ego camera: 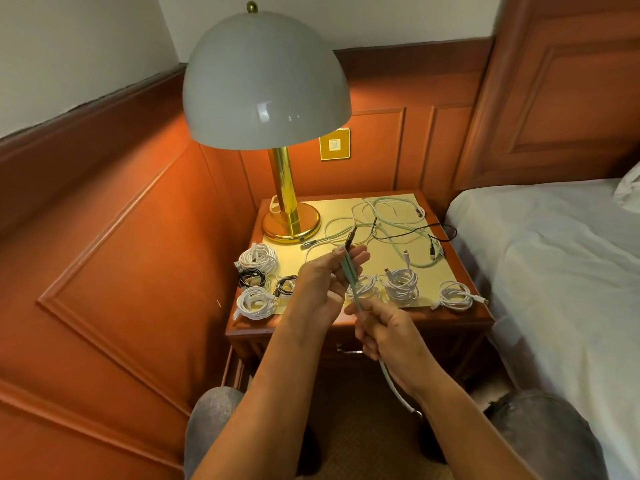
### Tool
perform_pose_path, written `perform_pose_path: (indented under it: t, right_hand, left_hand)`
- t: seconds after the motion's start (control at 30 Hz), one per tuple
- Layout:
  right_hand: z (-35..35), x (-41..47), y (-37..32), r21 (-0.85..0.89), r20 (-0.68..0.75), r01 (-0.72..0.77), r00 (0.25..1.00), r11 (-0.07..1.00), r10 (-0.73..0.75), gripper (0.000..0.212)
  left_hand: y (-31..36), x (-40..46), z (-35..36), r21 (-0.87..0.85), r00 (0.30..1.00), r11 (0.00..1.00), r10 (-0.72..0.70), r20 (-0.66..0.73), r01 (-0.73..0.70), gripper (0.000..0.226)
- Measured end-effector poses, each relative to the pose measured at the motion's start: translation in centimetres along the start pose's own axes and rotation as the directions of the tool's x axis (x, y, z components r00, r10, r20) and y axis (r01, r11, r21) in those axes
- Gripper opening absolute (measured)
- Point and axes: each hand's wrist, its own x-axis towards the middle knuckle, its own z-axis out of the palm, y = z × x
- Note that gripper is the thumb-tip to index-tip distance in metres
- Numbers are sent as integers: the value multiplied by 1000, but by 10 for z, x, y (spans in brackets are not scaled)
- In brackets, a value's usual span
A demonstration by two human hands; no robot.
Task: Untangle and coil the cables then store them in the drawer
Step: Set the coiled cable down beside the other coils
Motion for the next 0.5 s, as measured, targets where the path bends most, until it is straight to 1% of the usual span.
perform_pose_path:
  t: [0.1, 0.13, 0.2, 0.27, 0.33, 0.4, 0.47, 0.5]
  right_hand:
    - [-7, 5, 8, 4, 40, -46, 998, 999, 46, 21]
    - [-8, 6, 9, -27, 35, -81, 996, 996, 82, 25]
    - [-11, 10, 10, -104, -11, -176, 984, 979, 176, 40]
    - [-17, 15, 10, -144, -16, -246, 969, 958, 246, 45]
    - [-27, 23, 7, -158, 51, -252, 964, 955, 262, 35]
    - [-39, 34, 0, -195, 103, -227, 963, 954, 250, 26]
    - [-49, 47, -11, -284, 107, -192, 967, 939, 230, 24]
    - [-52, 54, -19, -367, 91, -171, 972, 914, 219, 24]
  left_hand:
    - [3, -1, 0, 21, 1000, 1000, 2, 8, -2, 19]
    - [5, -1, -1, 27, 1000, 1000, 3, 11, -3, 19]
    - [8, -3, -2, 44, 1000, 999, 10, 17, -10, 19]
    - [10, -4, -5, 88, 999, 996, 17, 39, -20, 21]
    - [11, -8, -7, 141, 997, 989, 25, 73, -35, 22]
    - [10, -11, -7, 186, 995, 981, 37, 88, -53, 21]
    - [9, -14, -7, 216, 994, 974, 49, 99, -70, 20]
    - [9, -15, -6, 226, 992, 971, 53, 112, -77, 20]
